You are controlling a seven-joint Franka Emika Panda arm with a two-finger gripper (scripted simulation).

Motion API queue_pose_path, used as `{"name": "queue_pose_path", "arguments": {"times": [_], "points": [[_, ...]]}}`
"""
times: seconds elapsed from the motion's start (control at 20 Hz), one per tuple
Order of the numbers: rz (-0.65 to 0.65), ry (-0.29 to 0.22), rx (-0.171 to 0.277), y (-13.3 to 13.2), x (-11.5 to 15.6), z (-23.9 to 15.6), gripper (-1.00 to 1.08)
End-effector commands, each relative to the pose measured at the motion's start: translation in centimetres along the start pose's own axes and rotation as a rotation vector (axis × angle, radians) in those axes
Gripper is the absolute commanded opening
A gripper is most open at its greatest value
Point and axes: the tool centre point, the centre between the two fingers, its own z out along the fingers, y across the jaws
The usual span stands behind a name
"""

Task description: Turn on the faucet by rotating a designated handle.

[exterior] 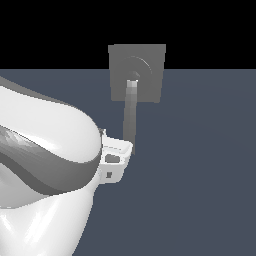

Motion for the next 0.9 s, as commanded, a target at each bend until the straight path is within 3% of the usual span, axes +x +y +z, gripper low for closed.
{"name": "queue_pose_path", "arguments": {"times": [0.0, 0.3, 0.55, 0.85], "points": [[-0.073, -0.041, -0.021, 1.7, -1.3, -0.6, -1.0], [-0.15, -0.086, -0.044, 3.6, -2.6, -1.2, -1.0], [-0.15, -0.085, -0.044, 3.6, -2.5, -1.2, -1.0], [-0.15, -0.086, -0.044, 5.8, -2.0, -1.3, -1.0]]}}
